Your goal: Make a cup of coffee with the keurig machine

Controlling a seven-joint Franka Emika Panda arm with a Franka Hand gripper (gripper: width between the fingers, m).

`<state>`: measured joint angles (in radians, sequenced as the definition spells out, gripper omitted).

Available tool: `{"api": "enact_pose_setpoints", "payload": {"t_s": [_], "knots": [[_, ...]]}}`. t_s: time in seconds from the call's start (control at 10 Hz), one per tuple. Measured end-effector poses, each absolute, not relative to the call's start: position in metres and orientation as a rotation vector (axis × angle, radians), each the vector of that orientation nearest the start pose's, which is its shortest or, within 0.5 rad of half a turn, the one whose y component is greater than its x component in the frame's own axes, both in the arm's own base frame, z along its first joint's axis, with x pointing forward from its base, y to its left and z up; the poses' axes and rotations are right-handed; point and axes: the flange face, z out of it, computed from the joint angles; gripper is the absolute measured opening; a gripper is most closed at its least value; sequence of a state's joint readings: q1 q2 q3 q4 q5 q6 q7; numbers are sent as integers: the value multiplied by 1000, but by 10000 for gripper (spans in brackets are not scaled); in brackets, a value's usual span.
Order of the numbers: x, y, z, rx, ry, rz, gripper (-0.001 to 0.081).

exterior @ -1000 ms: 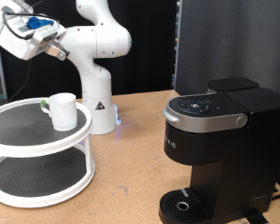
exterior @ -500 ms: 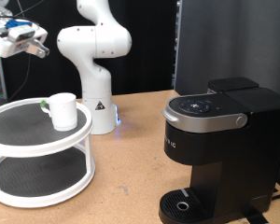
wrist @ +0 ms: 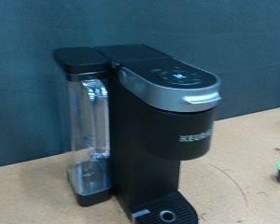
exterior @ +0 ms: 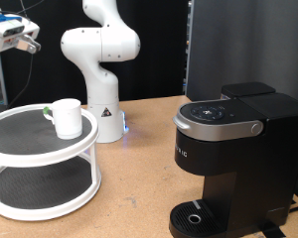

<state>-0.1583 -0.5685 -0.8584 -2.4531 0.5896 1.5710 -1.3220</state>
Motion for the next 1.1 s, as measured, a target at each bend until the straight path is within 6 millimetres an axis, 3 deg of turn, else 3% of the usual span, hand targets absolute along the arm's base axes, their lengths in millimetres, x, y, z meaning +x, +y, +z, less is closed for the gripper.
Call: {"api": "enact_pose_setpoints", "payload": {"t_s": [0.2,0.4,1.1], "knots": [[220,-293,453,-2079,-392,-768,7],[222,-291,449,-2075,-384,-776,7],[222,-284,381,-2119,-438,-811,7]]}}
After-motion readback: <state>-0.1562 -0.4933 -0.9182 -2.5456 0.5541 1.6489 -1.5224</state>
